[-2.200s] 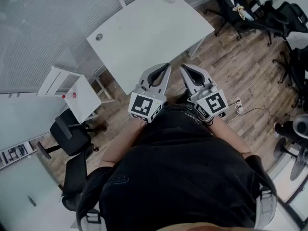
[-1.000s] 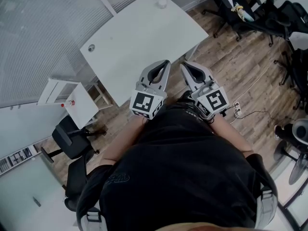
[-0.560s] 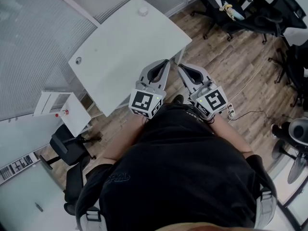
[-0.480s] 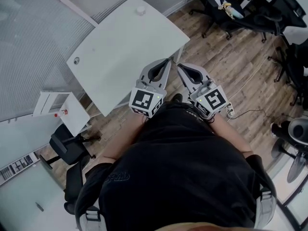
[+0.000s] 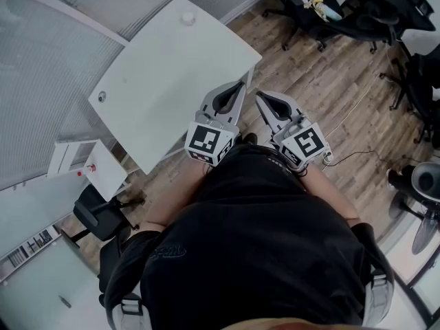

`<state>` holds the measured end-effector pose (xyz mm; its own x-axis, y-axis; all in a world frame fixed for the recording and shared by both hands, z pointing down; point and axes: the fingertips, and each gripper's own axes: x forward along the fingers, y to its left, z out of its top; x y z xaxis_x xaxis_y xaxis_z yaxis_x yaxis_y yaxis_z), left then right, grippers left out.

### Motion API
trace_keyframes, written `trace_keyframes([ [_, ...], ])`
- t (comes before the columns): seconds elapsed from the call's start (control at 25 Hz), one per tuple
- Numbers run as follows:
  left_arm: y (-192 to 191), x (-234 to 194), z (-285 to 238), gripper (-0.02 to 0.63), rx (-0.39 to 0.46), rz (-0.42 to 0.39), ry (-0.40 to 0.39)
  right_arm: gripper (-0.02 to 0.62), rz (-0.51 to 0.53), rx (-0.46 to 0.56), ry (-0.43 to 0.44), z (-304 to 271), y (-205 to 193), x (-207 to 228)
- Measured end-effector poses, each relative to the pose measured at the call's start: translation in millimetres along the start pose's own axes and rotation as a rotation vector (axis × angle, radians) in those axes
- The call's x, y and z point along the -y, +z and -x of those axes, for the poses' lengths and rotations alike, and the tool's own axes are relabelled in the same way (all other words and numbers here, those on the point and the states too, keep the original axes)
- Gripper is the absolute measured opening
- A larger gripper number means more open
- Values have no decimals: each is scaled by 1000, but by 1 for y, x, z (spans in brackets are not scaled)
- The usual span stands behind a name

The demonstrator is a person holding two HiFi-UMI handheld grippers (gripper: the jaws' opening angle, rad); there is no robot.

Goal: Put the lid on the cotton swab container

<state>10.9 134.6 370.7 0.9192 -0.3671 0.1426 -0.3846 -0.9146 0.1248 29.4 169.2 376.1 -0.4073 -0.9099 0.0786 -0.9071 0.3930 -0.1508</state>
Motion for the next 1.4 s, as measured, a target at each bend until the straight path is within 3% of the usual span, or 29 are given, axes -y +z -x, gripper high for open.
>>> trace_keyframes([
  [0.28, 4, -4, -22, 15, -2, -22, -35, 21, -19, -5, -7, -11, 1, 19],
  [0.88, 24, -101, -31, 15, 19, -8, -35, 21, -14, -23, 34, -116, 15, 34],
  [1.4, 27, -167, 14, 17, 57, 3, 70, 21, 15, -30, 114, -182, 21, 6],
])
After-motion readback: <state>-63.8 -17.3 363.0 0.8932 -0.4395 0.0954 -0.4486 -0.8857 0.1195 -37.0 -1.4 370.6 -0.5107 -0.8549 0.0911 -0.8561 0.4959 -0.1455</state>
